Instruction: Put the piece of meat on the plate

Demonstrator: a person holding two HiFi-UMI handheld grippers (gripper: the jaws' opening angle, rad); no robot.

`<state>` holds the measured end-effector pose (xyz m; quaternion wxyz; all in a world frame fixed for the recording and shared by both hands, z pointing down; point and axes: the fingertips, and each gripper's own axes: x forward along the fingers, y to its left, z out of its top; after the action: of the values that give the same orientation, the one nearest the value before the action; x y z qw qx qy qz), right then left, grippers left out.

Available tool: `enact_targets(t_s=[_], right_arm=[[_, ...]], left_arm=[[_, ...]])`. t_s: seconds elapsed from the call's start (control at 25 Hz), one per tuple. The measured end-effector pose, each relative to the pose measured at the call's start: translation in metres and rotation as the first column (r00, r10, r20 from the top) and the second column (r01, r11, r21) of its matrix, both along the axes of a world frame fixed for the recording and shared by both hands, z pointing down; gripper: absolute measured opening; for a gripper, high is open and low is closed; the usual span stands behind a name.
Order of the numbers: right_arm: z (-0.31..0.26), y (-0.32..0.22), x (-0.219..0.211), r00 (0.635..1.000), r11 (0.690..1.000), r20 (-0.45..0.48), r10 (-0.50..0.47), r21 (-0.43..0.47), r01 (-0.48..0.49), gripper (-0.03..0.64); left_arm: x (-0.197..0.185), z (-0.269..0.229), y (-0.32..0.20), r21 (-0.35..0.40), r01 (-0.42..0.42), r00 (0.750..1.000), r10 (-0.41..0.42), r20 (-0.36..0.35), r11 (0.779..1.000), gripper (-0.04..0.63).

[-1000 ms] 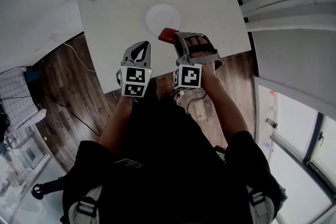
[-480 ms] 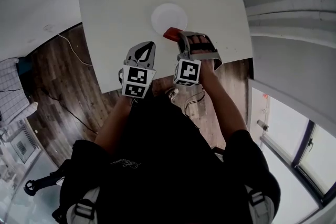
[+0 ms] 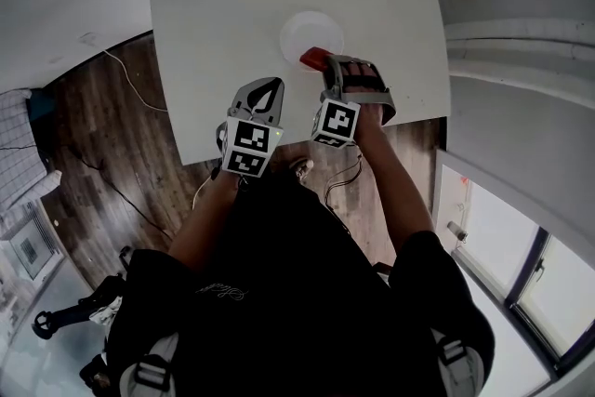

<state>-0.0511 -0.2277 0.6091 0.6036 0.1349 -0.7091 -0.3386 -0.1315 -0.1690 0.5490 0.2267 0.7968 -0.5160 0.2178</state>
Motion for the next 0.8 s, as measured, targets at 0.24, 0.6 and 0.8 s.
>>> enact_targets(t_s=[0.24,0.6,0.8], right_arm=[[0.01,-0.006,-0.003,1.0,1.0,-0.013,0.007,-0.015,-0.007,0.092],[0.011,-0.018,-0.008,0.999,1.0,-0.034,0.021,0.002,-0.021,0.092],[0.013,-0.026,-0.01,0.999,1.0,-0.029,0.029,0.013,-0.028,0.092]], left_arm=[[-0.015,0.003,-0.001,-0.003,0.044,0.999,-0.044,-0.011,0.999,0.003],[-0.025,0.005,-0.002,-0.001,0.063,0.998,-0.063,-0.026,0.998,0.003],[-0.028,0.005,0.0,-0.002,0.074,0.997,-0.074,-0.024,0.997,0.003]])
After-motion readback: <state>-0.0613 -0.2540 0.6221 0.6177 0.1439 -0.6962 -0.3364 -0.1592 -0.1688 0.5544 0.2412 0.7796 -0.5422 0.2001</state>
